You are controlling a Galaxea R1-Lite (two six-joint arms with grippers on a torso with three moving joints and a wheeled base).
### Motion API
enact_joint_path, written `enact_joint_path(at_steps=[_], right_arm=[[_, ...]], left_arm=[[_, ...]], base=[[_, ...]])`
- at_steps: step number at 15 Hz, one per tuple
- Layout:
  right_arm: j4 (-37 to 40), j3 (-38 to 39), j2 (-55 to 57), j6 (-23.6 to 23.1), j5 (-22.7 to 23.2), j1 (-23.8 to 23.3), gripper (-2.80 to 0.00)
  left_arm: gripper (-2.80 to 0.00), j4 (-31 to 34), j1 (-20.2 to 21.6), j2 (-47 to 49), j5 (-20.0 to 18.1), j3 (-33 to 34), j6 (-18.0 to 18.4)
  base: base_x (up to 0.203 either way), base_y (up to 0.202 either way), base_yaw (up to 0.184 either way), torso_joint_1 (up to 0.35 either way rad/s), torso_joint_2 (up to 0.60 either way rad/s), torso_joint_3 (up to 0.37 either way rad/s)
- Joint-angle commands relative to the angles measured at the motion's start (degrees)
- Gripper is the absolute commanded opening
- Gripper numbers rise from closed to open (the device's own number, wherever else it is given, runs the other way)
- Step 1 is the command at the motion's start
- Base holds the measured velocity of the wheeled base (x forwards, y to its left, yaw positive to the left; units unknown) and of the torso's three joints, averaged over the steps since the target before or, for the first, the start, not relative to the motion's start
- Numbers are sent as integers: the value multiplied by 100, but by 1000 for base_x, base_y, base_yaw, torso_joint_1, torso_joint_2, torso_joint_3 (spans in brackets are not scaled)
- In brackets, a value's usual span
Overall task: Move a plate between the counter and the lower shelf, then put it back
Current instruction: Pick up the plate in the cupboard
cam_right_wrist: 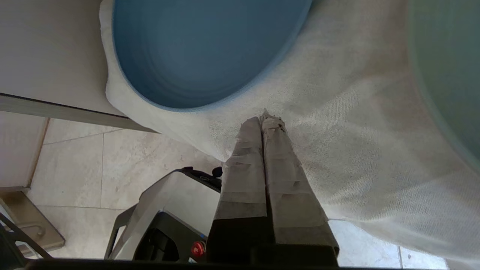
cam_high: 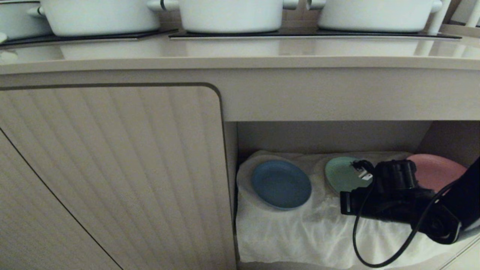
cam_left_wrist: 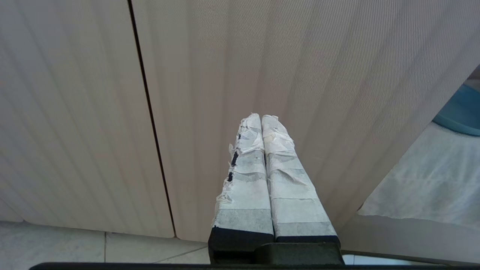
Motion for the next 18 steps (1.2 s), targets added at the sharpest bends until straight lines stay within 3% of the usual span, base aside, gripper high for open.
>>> enact_joint_path(at_steps=[1, 12, 13, 18], right_arm=[[-45, 32, -18, -18, -1, 4, -280], [-36, 23, -18, 8, 16, 4, -280], [-10, 24, -26, 8, 17, 4, 0], [-31, -54, 60, 26, 17, 4, 0]], left_arm=[[-280, 0, 0, -2, 3, -2, -5], [-280, 0, 0, -2, 3, 5, -5], [-280, 0, 0, -2, 3, 5, -5], [-280, 0, 0, -2, 3, 5, -5]], base=[[0, 0, 0, 0, 0, 0], [0, 0, 0, 0, 0, 0], [0, 0, 0, 0, 0, 0], [0, 0, 0, 0, 0, 0]])
